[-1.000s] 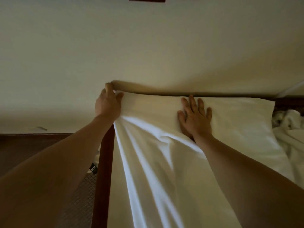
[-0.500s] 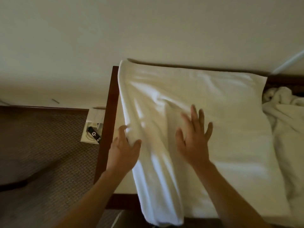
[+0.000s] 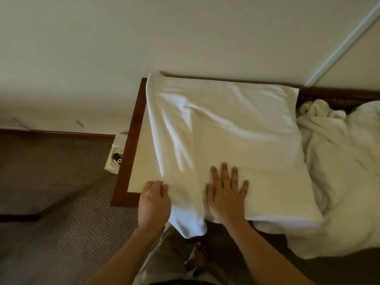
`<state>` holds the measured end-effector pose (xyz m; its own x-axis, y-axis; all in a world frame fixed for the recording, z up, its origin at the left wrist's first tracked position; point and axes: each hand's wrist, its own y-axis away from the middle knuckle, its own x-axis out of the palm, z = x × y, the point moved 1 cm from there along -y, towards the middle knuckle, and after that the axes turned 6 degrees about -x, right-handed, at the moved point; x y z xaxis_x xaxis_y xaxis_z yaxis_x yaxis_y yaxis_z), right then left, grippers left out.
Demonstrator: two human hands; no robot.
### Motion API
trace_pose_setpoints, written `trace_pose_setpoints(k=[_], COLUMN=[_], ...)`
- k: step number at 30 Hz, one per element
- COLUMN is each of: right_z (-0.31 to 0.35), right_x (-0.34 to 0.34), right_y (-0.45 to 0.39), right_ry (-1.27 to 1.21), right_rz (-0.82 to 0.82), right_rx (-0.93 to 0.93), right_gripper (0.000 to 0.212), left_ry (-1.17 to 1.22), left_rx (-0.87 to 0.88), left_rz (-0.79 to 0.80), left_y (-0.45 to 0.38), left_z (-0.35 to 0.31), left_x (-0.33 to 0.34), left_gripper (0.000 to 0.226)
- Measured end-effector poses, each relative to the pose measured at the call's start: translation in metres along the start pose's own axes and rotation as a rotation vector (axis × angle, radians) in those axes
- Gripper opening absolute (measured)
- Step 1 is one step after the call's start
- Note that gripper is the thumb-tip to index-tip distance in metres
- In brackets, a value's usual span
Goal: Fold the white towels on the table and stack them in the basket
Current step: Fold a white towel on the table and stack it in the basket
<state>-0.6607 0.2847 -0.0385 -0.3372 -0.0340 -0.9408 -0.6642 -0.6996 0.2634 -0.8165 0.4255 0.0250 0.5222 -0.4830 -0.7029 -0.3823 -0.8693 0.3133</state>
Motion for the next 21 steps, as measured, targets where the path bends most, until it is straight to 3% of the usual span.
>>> trace_pose_setpoints(k=[5, 9, 14, 21], right_z=[-0.001, -0.003, -0.002, -0.036], right_x=[-0.004, -0.003, 0.000, -0.003], right_y=[-0.002, 0.000, 0.000, 0.015], right_ry=[0.005, 0.005, 0.016, 0.110], right_rz=[0.012, 0.009, 0.004, 0.045], right_rx=[0.008, -0.001, -0.016, -0.154], right_gripper=[0.069, 0.068, 0.070, 0.066], left_ry=[0.063, -0.037, -0.103, -0.099], left_rx=[-0.302, -0.491, -0.498, -0.474], left_rz=[-0.224, -0.222, -0.160, -0.170], left_y=[-0.045, -0.056, -0.027, -0.029], left_z=[0.024, 0.053, 0.071, 0.095], left_x=[-0.056, -0.075, -0.049, -0.053], left_gripper=[0.016, 0.036, 0.060, 0.047])
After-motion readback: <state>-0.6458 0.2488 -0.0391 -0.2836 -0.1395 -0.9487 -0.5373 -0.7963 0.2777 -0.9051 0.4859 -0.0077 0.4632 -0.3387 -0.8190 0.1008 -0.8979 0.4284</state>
